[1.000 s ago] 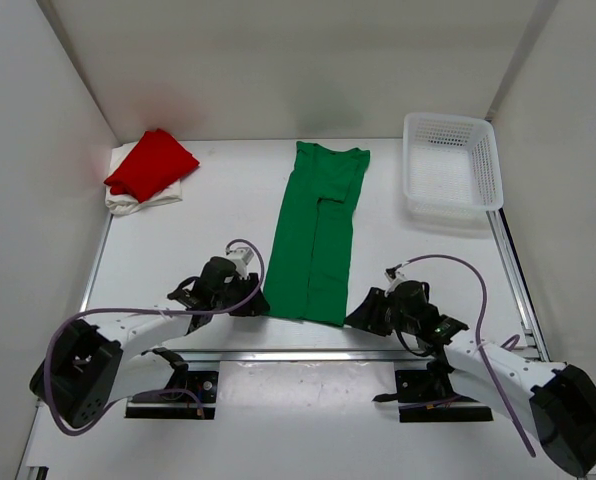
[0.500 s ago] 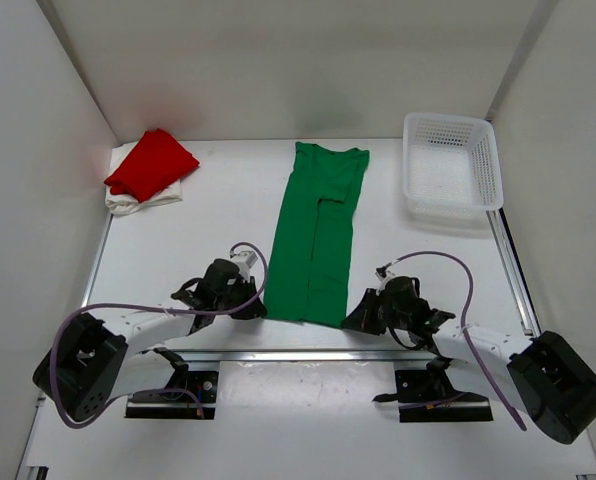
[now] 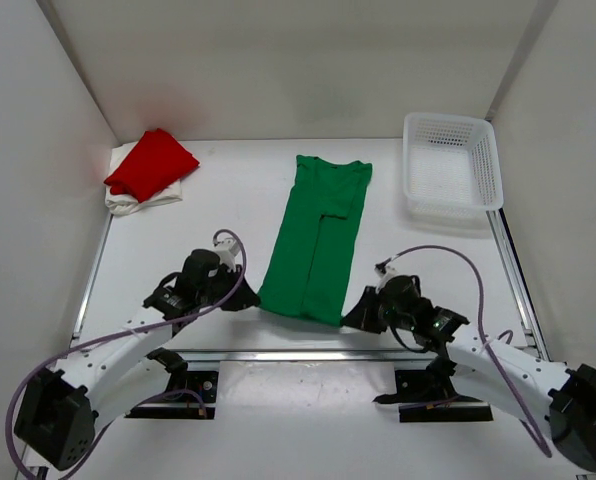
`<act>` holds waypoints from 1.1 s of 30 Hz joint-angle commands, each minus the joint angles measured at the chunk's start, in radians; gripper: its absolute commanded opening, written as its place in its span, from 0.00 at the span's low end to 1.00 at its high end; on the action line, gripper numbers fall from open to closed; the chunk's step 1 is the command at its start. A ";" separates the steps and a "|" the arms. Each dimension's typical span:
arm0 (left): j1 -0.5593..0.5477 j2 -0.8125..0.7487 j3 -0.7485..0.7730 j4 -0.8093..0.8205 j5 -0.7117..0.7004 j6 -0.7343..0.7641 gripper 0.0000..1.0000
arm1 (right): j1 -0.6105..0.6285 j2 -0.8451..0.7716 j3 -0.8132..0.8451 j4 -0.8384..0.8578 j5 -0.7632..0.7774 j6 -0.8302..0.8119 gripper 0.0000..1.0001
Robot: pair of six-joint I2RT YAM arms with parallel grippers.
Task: Fold and stack the t-shirts
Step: Fold the folded rectangular tshirt in 1/3 of the way
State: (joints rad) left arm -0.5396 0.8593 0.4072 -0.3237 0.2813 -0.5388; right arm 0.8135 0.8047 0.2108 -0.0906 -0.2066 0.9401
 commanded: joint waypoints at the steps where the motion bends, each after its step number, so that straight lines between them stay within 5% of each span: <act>1: 0.027 0.091 0.103 0.055 0.032 -0.007 0.00 | -0.208 -0.003 0.097 -0.041 -0.078 -0.139 0.00; 8: 0.079 0.418 0.368 0.270 0.001 -0.082 0.00 | -0.592 0.319 0.361 -0.014 -0.235 -0.424 0.00; 19: 0.151 0.955 0.858 0.264 -0.031 -0.104 0.00 | -0.686 0.812 0.734 0.057 -0.290 -0.472 0.00; 27: 0.179 1.173 1.029 0.222 0.015 -0.110 0.09 | -0.720 0.998 0.866 0.062 -0.292 -0.468 0.01; 29: 0.185 1.152 0.992 0.274 0.009 -0.127 0.18 | -0.718 1.007 0.881 0.060 -0.284 -0.460 0.15; 30: 0.188 1.135 0.969 0.302 0.004 -0.144 0.31 | -0.723 1.004 0.891 0.061 -0.286 -0.458 0.24; 33: 0.196 1.025 0.853 0.414 -0.028 -0.180 0.38 | -0.711 0.955 0.888 0.052 -0.260 -0.474 0.39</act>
State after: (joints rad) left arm -0.3576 2.0266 1.3155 -0.0227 0.2695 -0.6815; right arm 0.0971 1.8198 1.0561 -0.0616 -0.4831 0.4911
